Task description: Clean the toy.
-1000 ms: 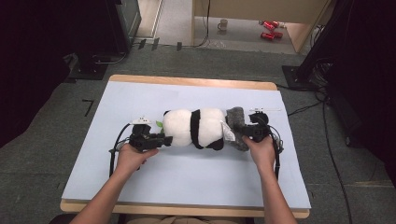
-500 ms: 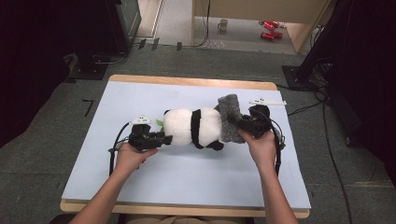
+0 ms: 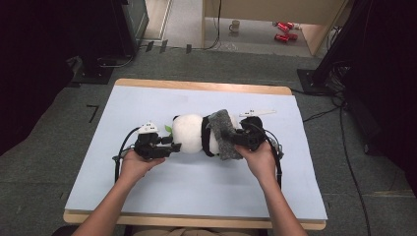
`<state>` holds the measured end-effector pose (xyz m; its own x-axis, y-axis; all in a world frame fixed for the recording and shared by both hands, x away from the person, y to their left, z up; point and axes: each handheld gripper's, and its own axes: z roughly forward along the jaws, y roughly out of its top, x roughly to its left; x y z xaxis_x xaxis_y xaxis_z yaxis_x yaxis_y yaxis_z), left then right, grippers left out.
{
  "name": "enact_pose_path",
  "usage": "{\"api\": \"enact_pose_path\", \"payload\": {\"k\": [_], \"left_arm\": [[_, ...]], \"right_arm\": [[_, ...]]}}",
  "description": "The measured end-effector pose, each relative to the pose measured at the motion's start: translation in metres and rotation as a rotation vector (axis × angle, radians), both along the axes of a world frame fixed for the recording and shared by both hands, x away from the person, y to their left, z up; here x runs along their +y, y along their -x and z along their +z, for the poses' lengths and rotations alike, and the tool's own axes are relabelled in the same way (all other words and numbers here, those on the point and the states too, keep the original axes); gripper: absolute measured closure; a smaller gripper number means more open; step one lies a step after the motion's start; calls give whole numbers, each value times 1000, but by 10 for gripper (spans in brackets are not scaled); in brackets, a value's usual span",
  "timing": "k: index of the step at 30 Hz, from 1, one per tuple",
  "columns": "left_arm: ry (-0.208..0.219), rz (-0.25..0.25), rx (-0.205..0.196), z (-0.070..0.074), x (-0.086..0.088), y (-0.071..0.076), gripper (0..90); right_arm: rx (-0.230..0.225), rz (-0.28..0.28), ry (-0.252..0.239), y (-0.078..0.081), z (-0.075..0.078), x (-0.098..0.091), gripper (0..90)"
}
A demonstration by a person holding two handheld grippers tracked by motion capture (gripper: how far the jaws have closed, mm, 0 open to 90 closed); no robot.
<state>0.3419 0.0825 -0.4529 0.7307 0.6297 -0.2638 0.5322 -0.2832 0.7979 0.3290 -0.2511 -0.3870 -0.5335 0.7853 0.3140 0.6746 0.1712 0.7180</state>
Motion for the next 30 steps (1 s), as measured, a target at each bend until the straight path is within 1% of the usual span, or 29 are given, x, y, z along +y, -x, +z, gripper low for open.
{"api": "enact_pose_path", "payload": {"k": [1,4,9,13,16,19,21,28,30], "left_arm": [[-1,0,-9,0,1,0,435],[5,5,-14,0,4,1,400],[11,3,-14,0,7,4,380],[-8,-15,-16,-3,3,8,377],[-20,-29,-35,-5,0,10,374],[-17,-33,-46,-8,-4,11,370],[-30,-29,-52,-12,-8,9,366],[-45,-11,-19,-26,-18,0,364],[-41,-4,-14,-29,-20,-1,361]], "right_arm": [[-3,-3,4,0,0,0,749],[-13,-9,19,-3,-1,-1,749],[-18,-16,12,-9,-3,-2,749],[-24,-23,13,-13,-3,-3,749],[-26,-29,8,-16,-3,-3,748],[-26,-28,7,-18,-2,-2,748],[-28,-27,8,-18,-2,-2,748],[-36,-35,2,-19,-2,-2,747],[-42,-39,1,-19,-3,-2,746]]}}
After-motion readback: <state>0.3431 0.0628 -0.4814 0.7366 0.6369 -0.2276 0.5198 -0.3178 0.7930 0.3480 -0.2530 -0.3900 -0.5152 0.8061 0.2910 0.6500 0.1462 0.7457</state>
